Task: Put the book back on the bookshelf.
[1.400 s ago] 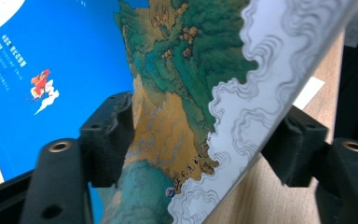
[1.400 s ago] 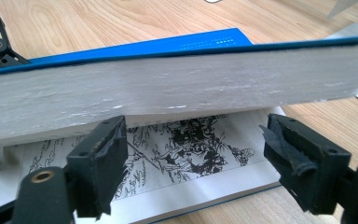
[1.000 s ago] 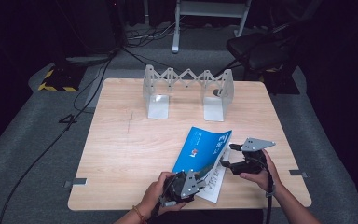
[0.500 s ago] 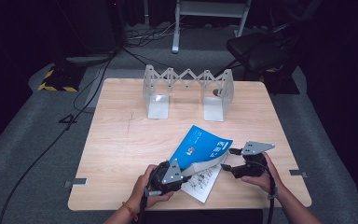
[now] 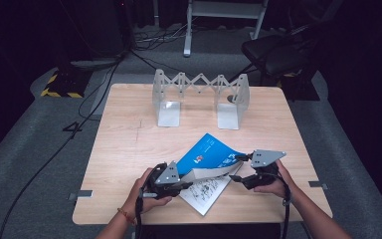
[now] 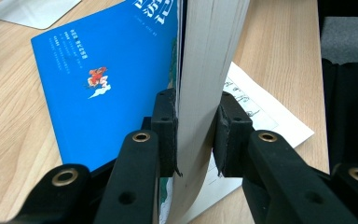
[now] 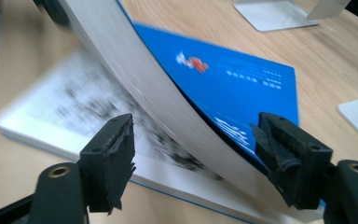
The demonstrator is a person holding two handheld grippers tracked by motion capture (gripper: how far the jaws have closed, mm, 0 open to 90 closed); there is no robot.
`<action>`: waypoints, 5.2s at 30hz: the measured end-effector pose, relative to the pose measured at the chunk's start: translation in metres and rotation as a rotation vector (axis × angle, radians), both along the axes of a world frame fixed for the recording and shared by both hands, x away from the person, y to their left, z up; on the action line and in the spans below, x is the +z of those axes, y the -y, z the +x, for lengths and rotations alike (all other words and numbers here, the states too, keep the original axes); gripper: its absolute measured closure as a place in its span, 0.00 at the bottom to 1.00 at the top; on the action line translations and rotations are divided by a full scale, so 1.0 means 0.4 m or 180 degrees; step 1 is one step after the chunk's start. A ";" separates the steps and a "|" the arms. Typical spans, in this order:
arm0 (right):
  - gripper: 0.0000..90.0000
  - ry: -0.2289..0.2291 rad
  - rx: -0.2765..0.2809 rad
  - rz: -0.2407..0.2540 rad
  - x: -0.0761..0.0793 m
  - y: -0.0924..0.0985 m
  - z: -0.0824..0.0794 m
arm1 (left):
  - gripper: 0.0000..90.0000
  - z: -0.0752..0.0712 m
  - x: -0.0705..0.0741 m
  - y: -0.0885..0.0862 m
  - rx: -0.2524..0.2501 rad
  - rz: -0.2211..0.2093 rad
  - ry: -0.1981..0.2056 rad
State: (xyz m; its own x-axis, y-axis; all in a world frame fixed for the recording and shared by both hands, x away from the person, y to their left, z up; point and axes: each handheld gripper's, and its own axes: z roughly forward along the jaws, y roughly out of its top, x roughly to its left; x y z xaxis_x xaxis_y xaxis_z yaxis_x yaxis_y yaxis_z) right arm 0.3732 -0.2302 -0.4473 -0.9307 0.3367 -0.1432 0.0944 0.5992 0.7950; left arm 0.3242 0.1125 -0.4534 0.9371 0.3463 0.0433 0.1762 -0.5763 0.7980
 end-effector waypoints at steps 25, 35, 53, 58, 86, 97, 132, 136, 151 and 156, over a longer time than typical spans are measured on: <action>0.70 0.0586 0.0412 -0.0455 -0.023 -0.088 0.020 | 0.46 -0.076 0.030 -0.047 0.0710 0.0287 0.0019; 0.71 0.0586 0.0306 -0.0621 0.003 -0.150 -0.012 | 0.44 -0.091 0.021 0.030 0.1081 0.0745 0.0405; 0.72 0.0786 0.0709 -0.0391 -0.047 -0.129 0.024 | 0.72 -0.055 -0.007 -0.056 0.0772 0.0489 0.0349; 0.76 0.0907 0.0642 -0.0506 -0.040 -0.139 -0.003 | 0.67 -0.028 0.000 -0.070 0.0760 0.0422 0.0358; 0.78 0.0811 0.0099 -0.0776 -0.005 -0.058 -0.043 | 0.34 0.017 0.053 0.103 0.0710 0.0525 0.0527; 0.78 0.0803 0.0116 -0.0816 -0.004 -0.062 -0.043 | 0.29 0.004 0.057 0.194 0.0462 0.0580 0.0568; 0.77 0.0833 0.0325 -0.0497 0.000 -0.054 -0.030 | 0.45 0.031 0.007 0.203 0.0521 0.0809 0.0501; 0.77 0.0800 0.0281 -0.0523 0.007 -0.064 -0.039 | 0.41 0.020 0.001 0.224 0.0671 0.0948 0.0631; 0.40 0.0565 0.0161 -0.0082 0.046 -0.030 -0.024 | 0.78 0.028 0.011 0.181 0.0647 0.0674 0.0787; 0.42 0.0362 -0.0217 0.0236 0.054 0.067 0.012 | 0.80 0.031 0.027 0.153 0.0662 0.0476 0.0786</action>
State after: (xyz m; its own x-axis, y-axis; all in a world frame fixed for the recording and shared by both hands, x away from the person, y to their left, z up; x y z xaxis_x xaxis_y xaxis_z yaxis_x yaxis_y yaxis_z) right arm 0.3782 -0.2570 -0.4258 -0.8845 0.4121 -0.2189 0.0396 0.5337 0.8447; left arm 0.3368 0.0513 -0.4426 0.8022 0.5013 0.3243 0.1143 -0.6621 0.7407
